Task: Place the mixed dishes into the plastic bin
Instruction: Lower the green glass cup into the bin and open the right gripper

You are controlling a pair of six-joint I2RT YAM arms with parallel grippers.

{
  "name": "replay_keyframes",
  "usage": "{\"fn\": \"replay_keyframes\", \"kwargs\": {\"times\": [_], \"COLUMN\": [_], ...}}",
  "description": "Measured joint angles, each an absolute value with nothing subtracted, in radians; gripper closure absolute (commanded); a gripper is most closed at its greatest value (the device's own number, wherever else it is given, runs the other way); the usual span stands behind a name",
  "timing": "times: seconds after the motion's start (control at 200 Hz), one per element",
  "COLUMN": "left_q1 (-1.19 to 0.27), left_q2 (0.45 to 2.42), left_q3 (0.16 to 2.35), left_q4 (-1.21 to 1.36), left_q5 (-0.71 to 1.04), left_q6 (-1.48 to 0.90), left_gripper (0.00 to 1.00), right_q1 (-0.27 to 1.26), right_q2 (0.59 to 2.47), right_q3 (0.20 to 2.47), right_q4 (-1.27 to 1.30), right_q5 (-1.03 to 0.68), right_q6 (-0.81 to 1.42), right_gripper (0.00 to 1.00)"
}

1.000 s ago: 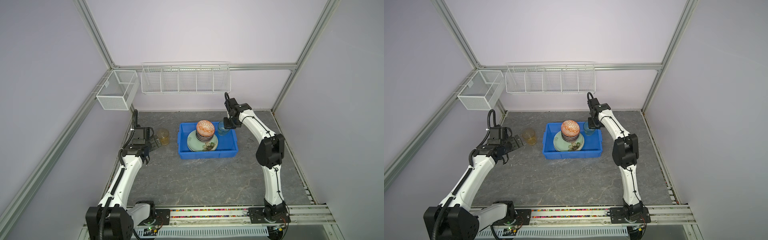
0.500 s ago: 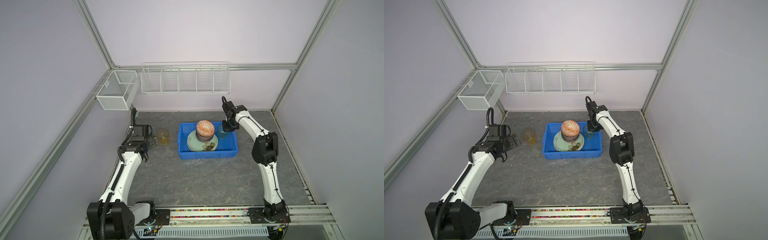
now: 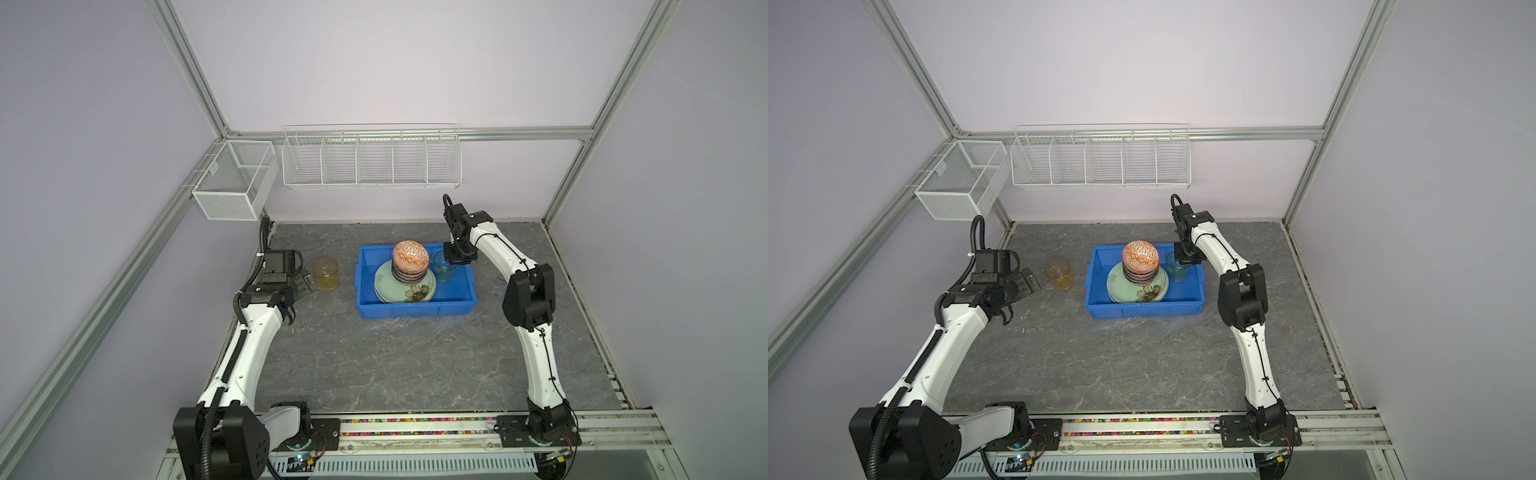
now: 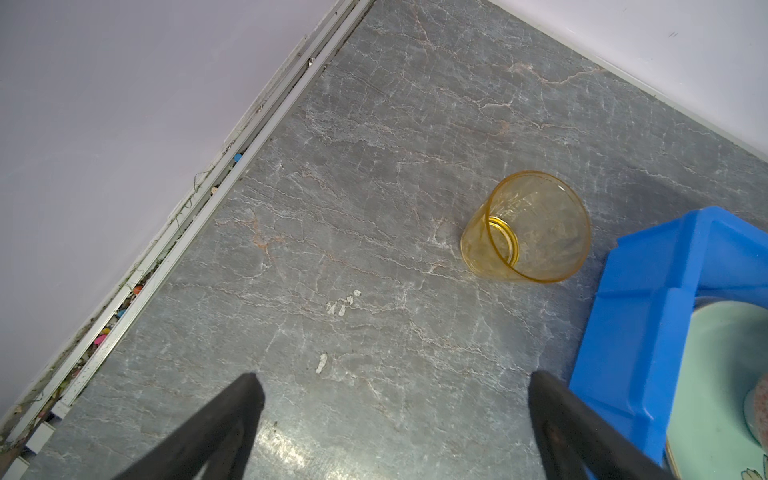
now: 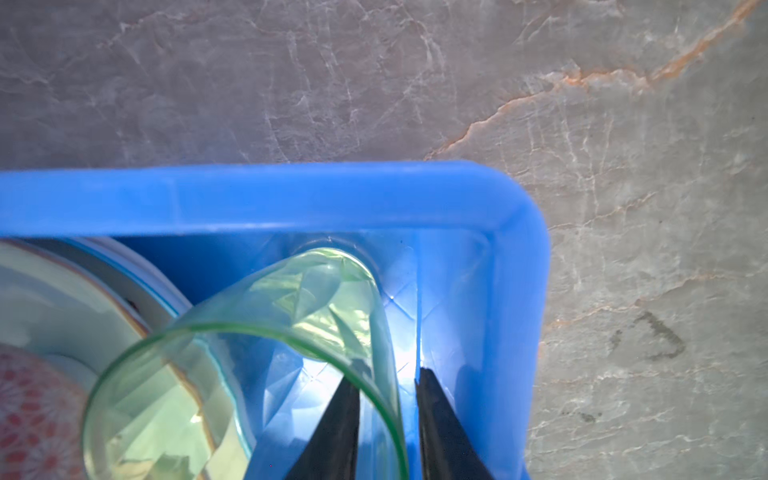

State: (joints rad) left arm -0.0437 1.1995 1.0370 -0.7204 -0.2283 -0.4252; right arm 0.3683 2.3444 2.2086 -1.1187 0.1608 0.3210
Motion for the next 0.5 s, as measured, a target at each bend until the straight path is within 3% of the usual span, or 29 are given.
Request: {"fn": "replay_keyframes", "kwargs": {"times": [0.32, 0.405, 0.5], "left_q1": [-0.039, -0.037, -0.033], "left_q2": [1.225, 1.234, 1.259], "left_q3": [1.045, 1.046, 1.065], "left_q4": [-0.744, -0.744, -0.755], "left_q5": [-0.231, -0.221, -0.202], "left_q6": [-0.440, -0.440, -0.440], "left_gripper": [0.00, 0.02, 0.03], "right_q1": [0.368, 0.368, 0.368], "right_q2": [2.200, 2.107, 2.000], "right_q3": [2.109, 2.040, 1.969], "right_q4": [-1.100, -1.077, -1.053], "right_q5": [0.161, 0.159, 0.155], "right_q6": [0.323, 0.321, 0.313], "right_gripper": [0.60, 0.52, 0.35]}}
